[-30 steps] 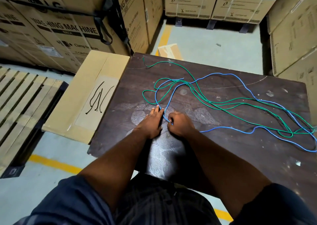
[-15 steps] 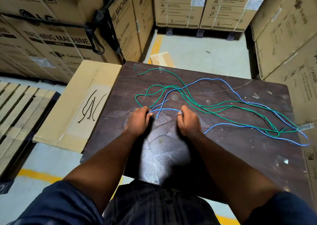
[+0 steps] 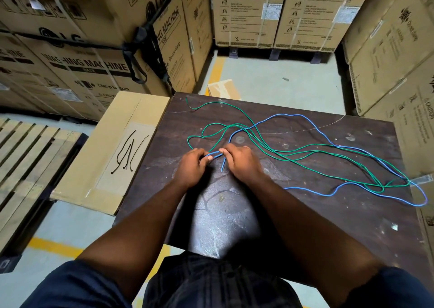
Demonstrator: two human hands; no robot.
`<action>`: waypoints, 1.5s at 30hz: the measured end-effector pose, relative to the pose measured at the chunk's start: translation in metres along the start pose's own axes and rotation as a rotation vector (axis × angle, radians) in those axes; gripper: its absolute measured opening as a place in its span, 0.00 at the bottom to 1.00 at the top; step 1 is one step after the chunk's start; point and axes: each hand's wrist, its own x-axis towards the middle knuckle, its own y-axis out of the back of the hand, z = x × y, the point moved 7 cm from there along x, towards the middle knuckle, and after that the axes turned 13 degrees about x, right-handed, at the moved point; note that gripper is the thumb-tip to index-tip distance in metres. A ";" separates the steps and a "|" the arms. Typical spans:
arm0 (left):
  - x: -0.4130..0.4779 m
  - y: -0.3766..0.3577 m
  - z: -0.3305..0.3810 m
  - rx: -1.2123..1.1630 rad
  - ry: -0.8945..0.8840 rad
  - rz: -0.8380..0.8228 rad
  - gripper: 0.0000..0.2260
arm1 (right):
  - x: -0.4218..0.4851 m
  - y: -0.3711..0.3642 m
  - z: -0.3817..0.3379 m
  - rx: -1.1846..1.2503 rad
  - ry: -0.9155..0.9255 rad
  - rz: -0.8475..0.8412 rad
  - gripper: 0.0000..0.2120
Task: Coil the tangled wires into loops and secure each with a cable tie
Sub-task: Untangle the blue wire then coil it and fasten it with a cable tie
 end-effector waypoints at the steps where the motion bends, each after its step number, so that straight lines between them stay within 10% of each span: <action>1: 0.000 0.003 -0.003 -0.003 0.011 0.013 0.07 | 0.000 0.003 0.002 0.011 -0.007 0.034 0.10; 10: -0.004 0.029 -0.028 -0.117 0.115 0.100 0.07 | -0.017 0.024 0.062 0.276 -0.425 0.311 0.10; 23: -0.002 0.027 -0.023 -0.664 0.505 -0.326 0.11 | -0.007 0.019 0.005 -0.035 -0.194 0.288 0.09; 28: -0.002 0.027 -0.007 -0.896 0.619 -0.492 0.17 | 0.005 0.000 -0.045 0.348 -0.126 0.048 0.07; 37: 0.000 0.014 -0.001 -0.994 0.492 -0.611 0.14 | -0.015 -0.061 -0.053 1.006 -0.798 -0.251 0.08; 45: 0.005 0.017 -0.020 -0.660 0.210 -0.482 0.15 | -0.028 -0.052 -0.053 1.239 -0.839 -0.200 0.07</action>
